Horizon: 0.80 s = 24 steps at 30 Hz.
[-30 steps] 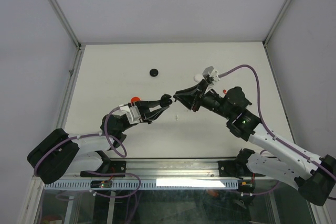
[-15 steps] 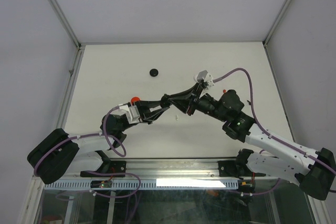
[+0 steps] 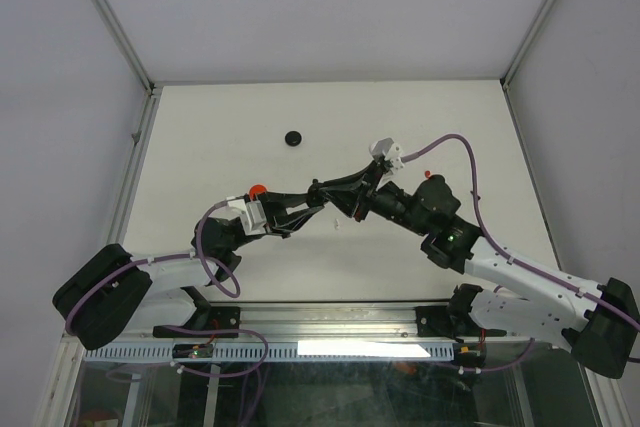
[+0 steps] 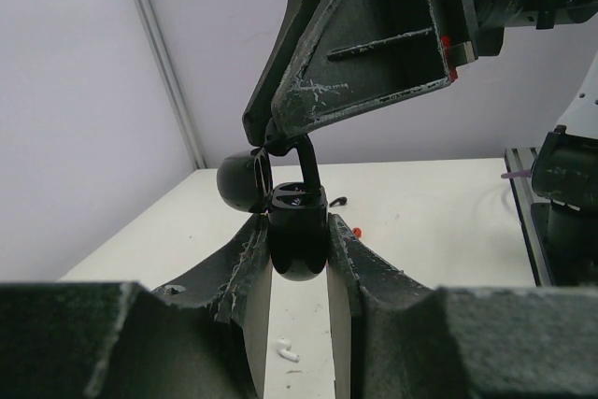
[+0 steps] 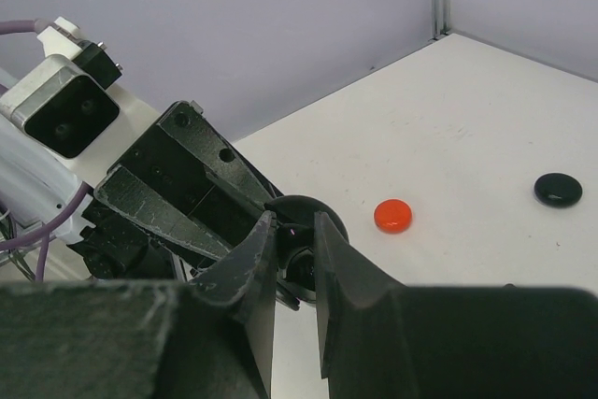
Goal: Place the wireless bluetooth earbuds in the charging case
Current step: Place the earbud in the charging case.
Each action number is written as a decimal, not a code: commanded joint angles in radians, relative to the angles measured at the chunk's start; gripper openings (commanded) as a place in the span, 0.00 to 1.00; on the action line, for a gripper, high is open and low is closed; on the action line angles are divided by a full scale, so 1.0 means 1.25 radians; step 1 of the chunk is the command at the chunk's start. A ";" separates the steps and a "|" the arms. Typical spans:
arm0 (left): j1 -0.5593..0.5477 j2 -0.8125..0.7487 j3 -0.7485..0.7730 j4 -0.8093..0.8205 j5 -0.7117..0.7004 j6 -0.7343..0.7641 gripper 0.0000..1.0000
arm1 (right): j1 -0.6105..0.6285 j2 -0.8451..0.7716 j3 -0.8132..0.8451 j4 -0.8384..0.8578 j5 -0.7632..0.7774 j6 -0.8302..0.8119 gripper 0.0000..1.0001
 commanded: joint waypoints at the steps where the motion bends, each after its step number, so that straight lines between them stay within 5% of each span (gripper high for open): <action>1: 0.002 0.000 0.018 0.095 0.013 -0.026 0.01 | 0.008 -0.009 0.002 0.052 0.030 -0.020 0.06; 24: 0.002 -0.002 0.018 0.127 -0.031 -0.099 0.00 | 0.032 -0.016 -0.023 0.035 0.065 -0.048 0.07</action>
